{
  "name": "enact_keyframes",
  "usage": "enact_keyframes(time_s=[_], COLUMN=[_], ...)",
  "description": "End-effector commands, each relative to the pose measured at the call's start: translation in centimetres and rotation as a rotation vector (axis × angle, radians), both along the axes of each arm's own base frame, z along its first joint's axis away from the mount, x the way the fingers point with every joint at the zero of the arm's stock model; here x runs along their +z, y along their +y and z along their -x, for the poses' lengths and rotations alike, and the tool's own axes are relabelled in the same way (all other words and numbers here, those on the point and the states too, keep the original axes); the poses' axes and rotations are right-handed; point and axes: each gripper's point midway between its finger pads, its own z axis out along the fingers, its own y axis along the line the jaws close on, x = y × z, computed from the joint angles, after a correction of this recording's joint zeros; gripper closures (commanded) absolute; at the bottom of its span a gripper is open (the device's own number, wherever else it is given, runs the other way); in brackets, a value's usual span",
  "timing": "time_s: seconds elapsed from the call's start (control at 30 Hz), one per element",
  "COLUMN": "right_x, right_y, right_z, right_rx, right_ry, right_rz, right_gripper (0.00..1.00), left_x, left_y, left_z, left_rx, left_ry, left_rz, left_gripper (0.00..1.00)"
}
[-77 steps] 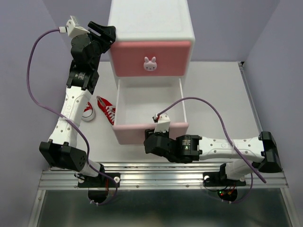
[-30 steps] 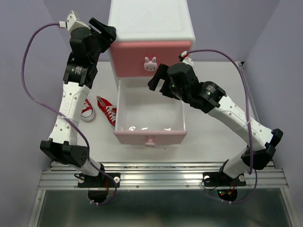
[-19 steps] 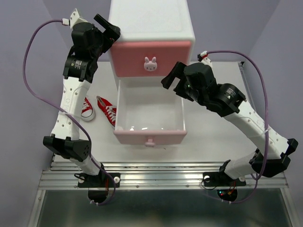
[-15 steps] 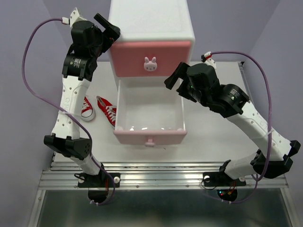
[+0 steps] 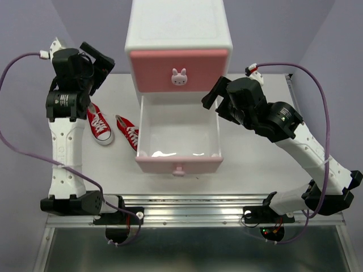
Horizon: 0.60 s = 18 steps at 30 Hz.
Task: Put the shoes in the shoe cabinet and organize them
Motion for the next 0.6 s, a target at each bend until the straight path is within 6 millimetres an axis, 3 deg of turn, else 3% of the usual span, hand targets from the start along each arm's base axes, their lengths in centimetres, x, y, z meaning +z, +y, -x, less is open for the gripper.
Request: enact_keyframes(time_s=[0.0, 0.07, 0.2, 0.33, 0.37, 0.43, 0.47, 0.53, 0.57], right_x=[1.3, 0.4, 0.1, 0.7, 0.6, 0.3, 0.3, 0.2, -0.1], right_y=[-1.1, -0.8, -0.3, -1.2, -1.3, -1.7, -1.9, -2.1, -2.5], right_z=[0.2, 0.4, 0.3, 0.3, 0.3, 0.6, 0.8, 1.0, 1.2], right_rx=[-0.013, 0.000, 0.020, -0.009, -0.009, -0.020, -0.022, -0.030, -0.036], right_ry=[-0.033, -0.011, -0.002, -0.019, -0.018, -0.002, 0.005, 0.016, 0.031], right_rz=[-0.004, 0.005, 0.014, 0.027, 0.028, 0.034, 0.037, 0.040, 0.051], right_gripper=[0.00, 0.00, 0.00, 0.00, 0.00, 0.00, 0.00, 0.00, 0.00], left_x=[-4.8, -3.2, -2.3, -6.8, -9.4, -11.1, -13.6, -15.0, -17.4], left_y=[1.4, -0.3, -0.4, 0.0, 0.0, 0.0, 0.1, 0.0, -0.1], left_z=[3.2, 2.8, 2.0, 2.7, 2.9, 3.7, 4.1, 4.4, 4.9], left_rx=[0.019, -0.067, -0.076, -0.061, -0.055, -0.032, -0.019, -0.010, -0.013], left_ry=[0.151, 0.067, 0.069, 0.204, 0.268, 0.304, 0.355, 0.367, 0.421], left_rz=[-0.025, 0.015, 0.006, -0.007, 0.005, 0.039, 0.049, 0.071, 0.079], left_gripper=[0.01, 0.01, 0.01, 0.01, 0.01, 0.01, 0.01, 0.01, 0.01])
